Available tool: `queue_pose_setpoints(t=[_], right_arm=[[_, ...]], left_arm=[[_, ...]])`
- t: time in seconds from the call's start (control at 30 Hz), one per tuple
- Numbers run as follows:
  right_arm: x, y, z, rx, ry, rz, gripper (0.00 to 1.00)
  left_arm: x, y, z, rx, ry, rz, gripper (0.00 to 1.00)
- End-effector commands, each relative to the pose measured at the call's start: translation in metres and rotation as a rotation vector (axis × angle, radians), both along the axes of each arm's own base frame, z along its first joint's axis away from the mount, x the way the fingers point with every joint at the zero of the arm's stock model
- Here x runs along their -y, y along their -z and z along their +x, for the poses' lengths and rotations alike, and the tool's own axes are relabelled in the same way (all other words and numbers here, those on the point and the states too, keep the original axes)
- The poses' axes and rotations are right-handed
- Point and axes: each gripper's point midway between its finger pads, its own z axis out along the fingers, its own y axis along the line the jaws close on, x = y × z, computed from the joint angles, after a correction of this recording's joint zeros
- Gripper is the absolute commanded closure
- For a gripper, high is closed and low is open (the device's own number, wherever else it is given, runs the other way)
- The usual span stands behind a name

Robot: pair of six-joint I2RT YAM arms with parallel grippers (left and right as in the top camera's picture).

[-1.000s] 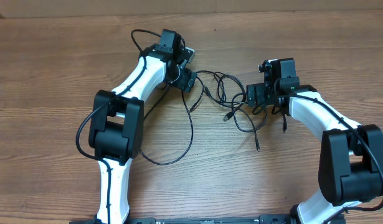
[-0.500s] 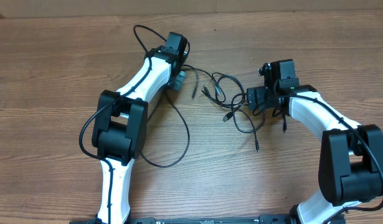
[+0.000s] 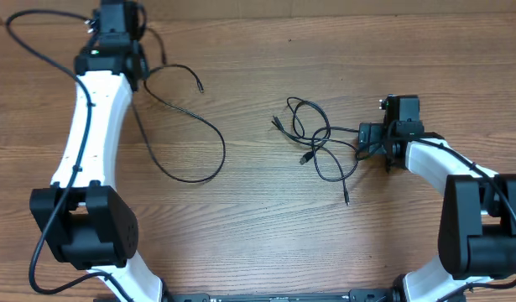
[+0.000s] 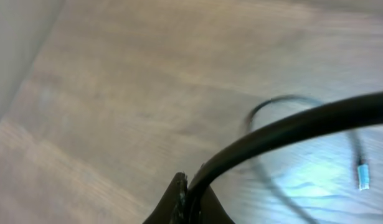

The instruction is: Untangle cables

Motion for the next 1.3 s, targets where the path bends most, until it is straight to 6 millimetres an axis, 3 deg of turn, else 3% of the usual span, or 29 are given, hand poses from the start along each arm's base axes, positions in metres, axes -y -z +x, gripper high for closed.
queue_pose_setpoints(t=[0.0,0.03,0.13,0.2,0.3,0.43,0.6,0.73,0.83,0.93,1.07,1.27], right_arm=[[0.003,0.027,-0.024,-0.084,0.034,0.041,0.0],[-0.001,0.027,-0.023,-0.081,0.025,0.06,0.0],[-0.008,0.027,-0.022,-0.076,0.007,0.097,0.0],[-0.008,0.027,-0.022,-0.076,0.007,0.096,0.0],[-0.008,0.027,-0.022,-0.075,0.007,0.096,0.0],[-0.008,0.027,-0.021,-0.072,0.007,0.096,0.0],[-0.008,0.026,-0.019,-0.065,0.006,0.097,0.0],[-0.008,0.026,-0.019,-0.065,0.005,0.1,0.0],[-0.01,0.026,-0.019,-0.065,0.0,0.111,0.0],[-0.012,0.027,-0.019,-0.066,-0.003,0.116,0.0],[-0.012,0.027,-0.019,-0.065,-0.003,0.116,0.0],[-0.012,0.027,-0.019,-0.065,-0.003,0.116,0.0]], left_arm=[[-0.017,0.022,-0.014,-0.034,-0.093,-0.158,0.96],[-0.015,0.025,-0.016,-0.044,-0.082,-0.197,0.95],[0.008,0.033,-0.013,-0.053,-0.005,-0.359,0.31],[0.022,0.035,-0.011,-0.055,0.037,-0.428,0.0],[0.03,0.04,-0.013,-0.072,0.056,-0.464,0.01],[0.034,0.061,-0.034,-0.149,-0.027,-0.513,0.0],[0.049,0.11,-0.067,-0.225,-0.271,-0.621,0.0],[0.073,0.137,-0.072,-0.234,-0.246,-0.567,0.0],[0.071,0.134,-0.082,-0.256,-0.242,-0.364,0.0],[0.067,0.133,-0.111,-0.332,-0.308,-0.246,0.0],[0.062,0.139,-0.142,-0.441,-0.386,-0.278,0.0],[0.038,0.159,-0.162,-0.468,-0.498,-0.299,0.0]])
